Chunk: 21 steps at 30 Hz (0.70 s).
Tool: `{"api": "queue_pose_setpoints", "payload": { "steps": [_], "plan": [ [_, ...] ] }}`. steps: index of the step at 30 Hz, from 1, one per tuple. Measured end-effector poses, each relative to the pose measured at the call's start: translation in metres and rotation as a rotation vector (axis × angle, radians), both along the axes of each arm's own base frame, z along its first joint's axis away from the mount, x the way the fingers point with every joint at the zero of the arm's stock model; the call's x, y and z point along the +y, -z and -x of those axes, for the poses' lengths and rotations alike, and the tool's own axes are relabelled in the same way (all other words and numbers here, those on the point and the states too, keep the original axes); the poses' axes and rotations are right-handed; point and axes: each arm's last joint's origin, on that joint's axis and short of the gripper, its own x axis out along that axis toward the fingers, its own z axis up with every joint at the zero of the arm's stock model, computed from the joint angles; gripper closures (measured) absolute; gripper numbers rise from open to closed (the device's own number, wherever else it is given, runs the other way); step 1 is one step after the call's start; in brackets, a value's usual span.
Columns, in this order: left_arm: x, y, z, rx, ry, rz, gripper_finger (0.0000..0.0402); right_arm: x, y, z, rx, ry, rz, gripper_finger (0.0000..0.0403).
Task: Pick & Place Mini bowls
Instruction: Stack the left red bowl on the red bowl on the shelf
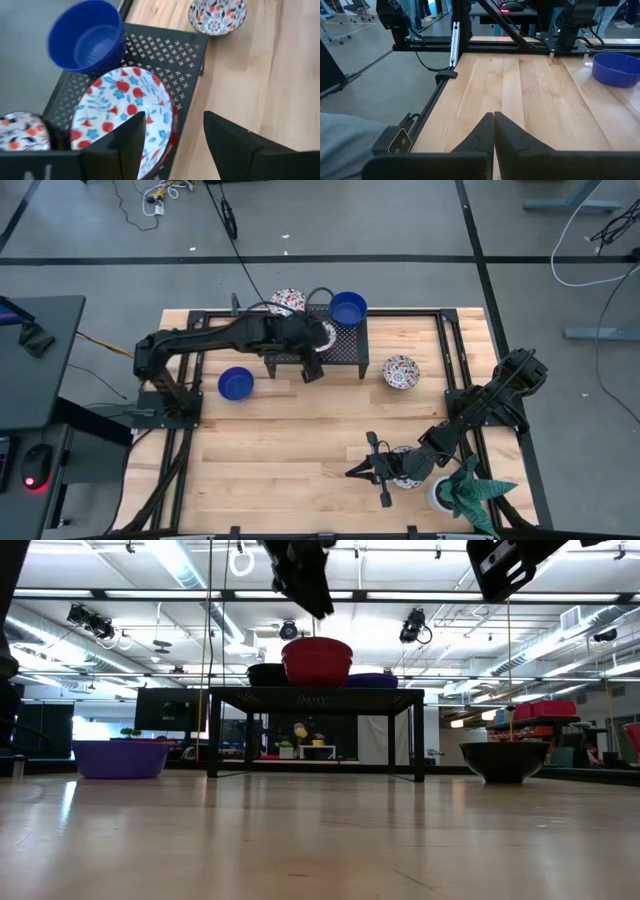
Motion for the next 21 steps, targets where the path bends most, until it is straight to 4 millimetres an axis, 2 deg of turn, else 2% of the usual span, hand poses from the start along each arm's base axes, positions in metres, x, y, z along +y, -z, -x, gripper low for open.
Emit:
{"api": "queue_pose_setpoints", "payload": {
  "steps": [3, 5, 13, 17, 21],
  "plan": [
    [-0.005, -0.006, 0.003, -0.027, 0.009, -0.006, 0.0199, 0.000, 0.000, 0.000, -0.001, 0.000, 0.002, 0.0387],
    [-0.007, -0.004, 0.003, -0.020, 0.009, -0.014, 0.0221, 0.000, 0.000, 0.000, -0.001, 0.000, 0.002, 0.0387],
    [-0.001, 0.030, 0.000, 0.020, -0.010, -0.014, 0.0383, 0.000, 0.000, 0.000, -0.003, 0.000, 0.000, 0.0387],
    [0.003, 0.046, -0.001, 0.021, -0.026, -0.020, 0.0387, 0.000, -0.001, 0.000, -0.007, -0.002, 0.007, 0.0387],
    [0.006, 0.050, -0.002, 0.004, -0.035, -0.024, 0.0383, 0.000, -0.001, 0.000, -0.009, -0.003, 0.008, 0.0387]
  ]
}}
